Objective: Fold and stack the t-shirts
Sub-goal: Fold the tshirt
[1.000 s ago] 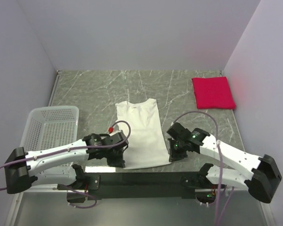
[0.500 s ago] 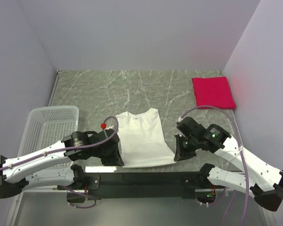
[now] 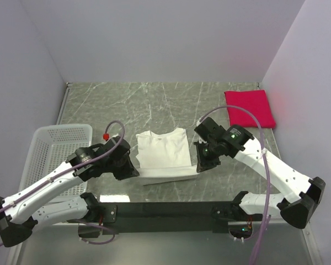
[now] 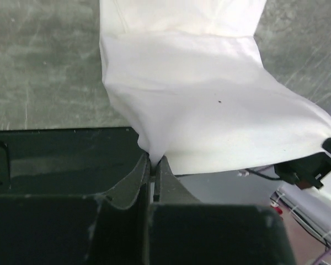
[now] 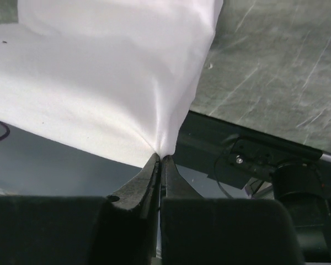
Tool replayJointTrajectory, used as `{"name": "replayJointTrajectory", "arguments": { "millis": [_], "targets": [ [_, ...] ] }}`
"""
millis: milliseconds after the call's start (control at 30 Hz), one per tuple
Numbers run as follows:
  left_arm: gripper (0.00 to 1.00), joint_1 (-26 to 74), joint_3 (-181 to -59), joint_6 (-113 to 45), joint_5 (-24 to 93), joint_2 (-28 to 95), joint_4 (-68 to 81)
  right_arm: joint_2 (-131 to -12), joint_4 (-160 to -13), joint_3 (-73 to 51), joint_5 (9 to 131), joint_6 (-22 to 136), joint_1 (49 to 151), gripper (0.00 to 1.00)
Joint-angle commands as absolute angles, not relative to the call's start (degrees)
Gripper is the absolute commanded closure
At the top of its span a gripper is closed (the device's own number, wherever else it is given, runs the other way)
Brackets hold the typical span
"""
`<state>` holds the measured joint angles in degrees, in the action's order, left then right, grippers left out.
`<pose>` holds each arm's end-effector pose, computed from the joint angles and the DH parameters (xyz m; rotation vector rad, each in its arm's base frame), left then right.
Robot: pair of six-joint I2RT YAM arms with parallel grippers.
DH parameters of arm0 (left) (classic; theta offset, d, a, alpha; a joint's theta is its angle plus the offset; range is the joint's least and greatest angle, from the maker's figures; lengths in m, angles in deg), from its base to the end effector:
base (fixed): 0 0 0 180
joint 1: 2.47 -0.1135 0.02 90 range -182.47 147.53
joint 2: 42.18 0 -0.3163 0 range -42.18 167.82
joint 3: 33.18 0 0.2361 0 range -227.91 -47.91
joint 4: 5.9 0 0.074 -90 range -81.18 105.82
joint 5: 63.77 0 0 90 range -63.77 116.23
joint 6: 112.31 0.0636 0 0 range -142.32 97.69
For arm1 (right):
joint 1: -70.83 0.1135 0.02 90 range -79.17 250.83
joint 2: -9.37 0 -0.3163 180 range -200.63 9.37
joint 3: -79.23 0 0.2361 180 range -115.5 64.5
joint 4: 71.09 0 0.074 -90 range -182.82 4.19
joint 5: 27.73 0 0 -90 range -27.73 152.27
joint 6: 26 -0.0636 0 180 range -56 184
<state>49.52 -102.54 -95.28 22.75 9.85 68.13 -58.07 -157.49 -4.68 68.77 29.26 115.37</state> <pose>0.0808 -0.0971 0.3183 -0.5231 2.6885 -0.6880 0.1176 0.1259 0.3437 -0.2776 2.8958 0.4556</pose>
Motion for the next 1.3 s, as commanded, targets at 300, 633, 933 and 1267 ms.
{"name": "replayJointTrajectory", "arguments": {
  "millis": [300,633,933,1267],
  "targets": [
    [0.99,38.85,-106.08,-84.37,17.18,17.23,64.37,-66.73,-157.8,-15.91,65.96,39.83,106.17,1.0],
    [0.99,32.96,-108.46,-79.27,18.06,22.24,60.06,-75.17,-156.66,-24.17,66.14,43.78,101.51,1.0],
    [0.99,27.16,-109.34,-74.88,17.62,27.86,54.62,-82.64,-152.62,-26.9,65.44,45.1,100.19,1.0],
    [0.99,24.08,-108.64,-71.18,17.71,35.77,47.51,-89.5,-147.34,-27.61,64.38,47.04,96.68,1.0]
  ]
}}
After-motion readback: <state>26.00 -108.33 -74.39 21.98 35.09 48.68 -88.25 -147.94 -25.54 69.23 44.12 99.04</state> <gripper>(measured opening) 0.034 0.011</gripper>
